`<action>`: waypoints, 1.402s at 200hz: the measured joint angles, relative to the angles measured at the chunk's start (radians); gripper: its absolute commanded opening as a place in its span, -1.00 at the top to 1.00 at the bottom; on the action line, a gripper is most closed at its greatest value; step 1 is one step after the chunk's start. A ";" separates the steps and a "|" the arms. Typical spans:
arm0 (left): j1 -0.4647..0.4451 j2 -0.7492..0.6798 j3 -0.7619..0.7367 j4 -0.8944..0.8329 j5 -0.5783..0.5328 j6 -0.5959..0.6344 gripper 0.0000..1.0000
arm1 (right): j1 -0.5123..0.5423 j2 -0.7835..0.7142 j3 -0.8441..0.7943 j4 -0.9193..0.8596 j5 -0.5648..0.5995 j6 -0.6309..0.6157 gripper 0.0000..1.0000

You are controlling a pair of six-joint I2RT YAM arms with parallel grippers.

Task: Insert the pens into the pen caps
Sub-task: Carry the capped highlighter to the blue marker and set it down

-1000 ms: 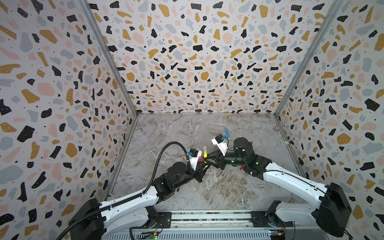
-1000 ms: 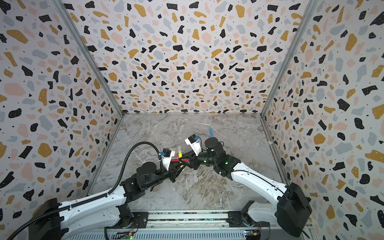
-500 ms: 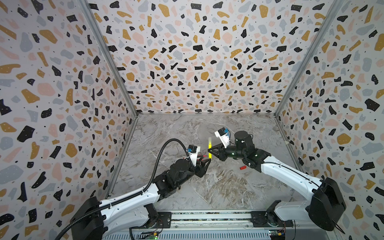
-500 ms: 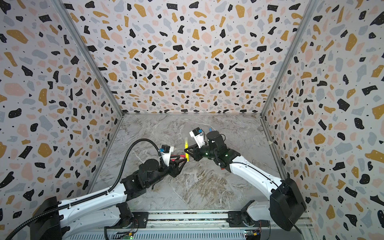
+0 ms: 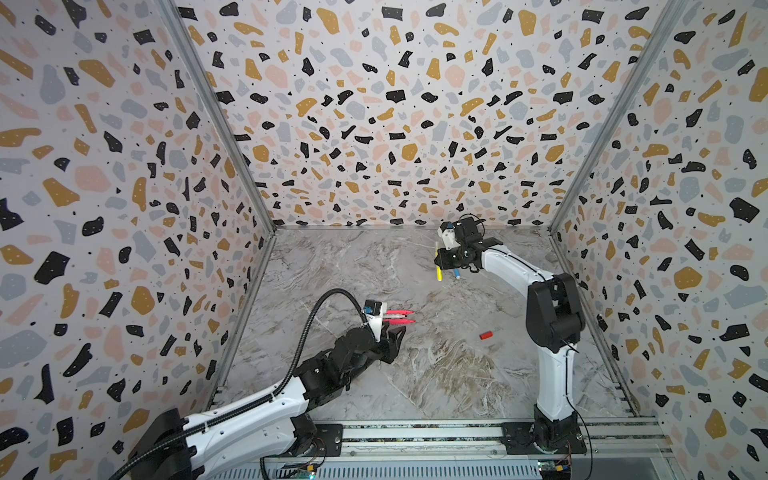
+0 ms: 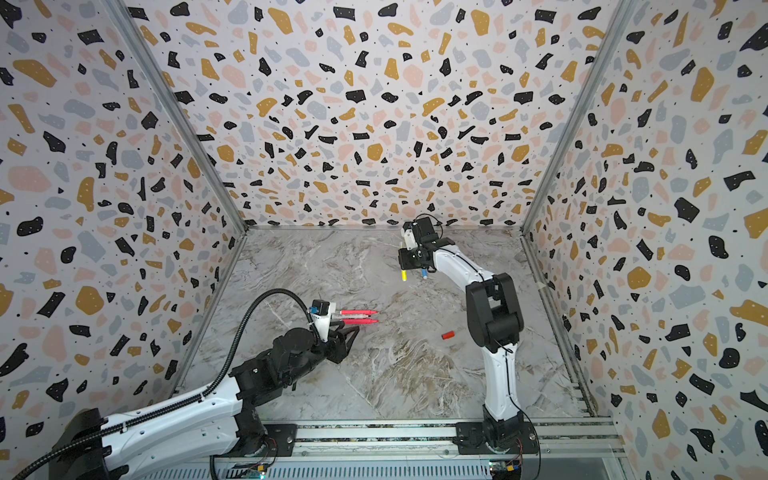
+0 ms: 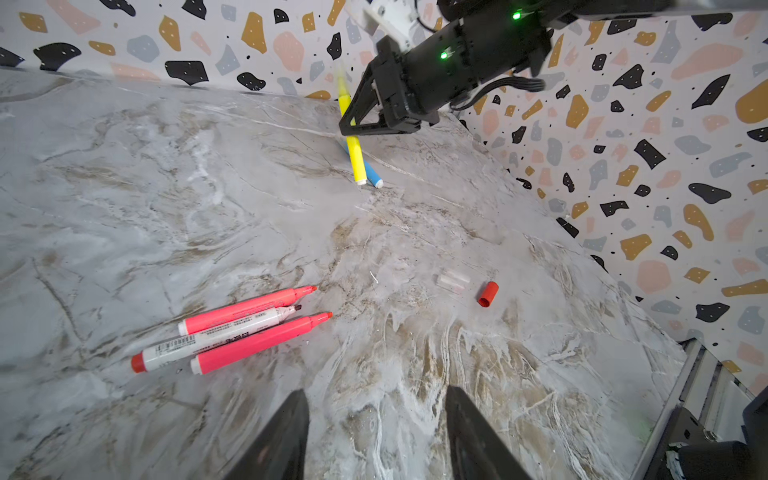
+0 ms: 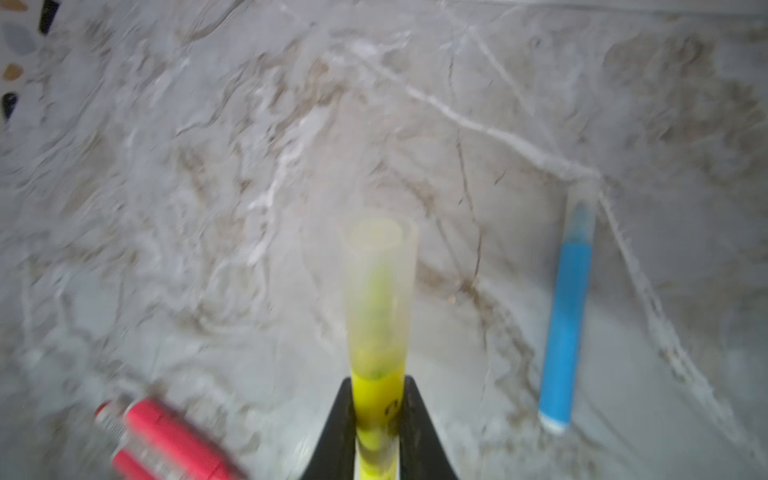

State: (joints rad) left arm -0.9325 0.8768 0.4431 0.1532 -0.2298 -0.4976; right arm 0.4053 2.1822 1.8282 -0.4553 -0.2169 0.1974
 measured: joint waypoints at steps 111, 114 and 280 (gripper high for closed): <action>0.000 -0.084 -0.011 -0.061 -0.050 -0.002 -0.06 | -0.019 0.341 0.503 -0.324 0.203 -0.070 0.72; 0.000 -0.084 -0.011 -0.062 -0.050 -0.002 -0.06 | -0.019 0.342 0.503 -0.328 0.207 -0.072 0.72; 0.000 -0.121 -0.011 -0.117 -0.088 -0.004 -0.07 | 0.002 0.084 0.219 -0.286 0.281 -0.082 0.04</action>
State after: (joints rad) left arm -0.9325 0.7559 0.4316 0.0364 -0.3180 -0.5018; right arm 0.4076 2.2658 2.0472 -0.7418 0.0639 0.1154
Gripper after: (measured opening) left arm 0.534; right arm 0.483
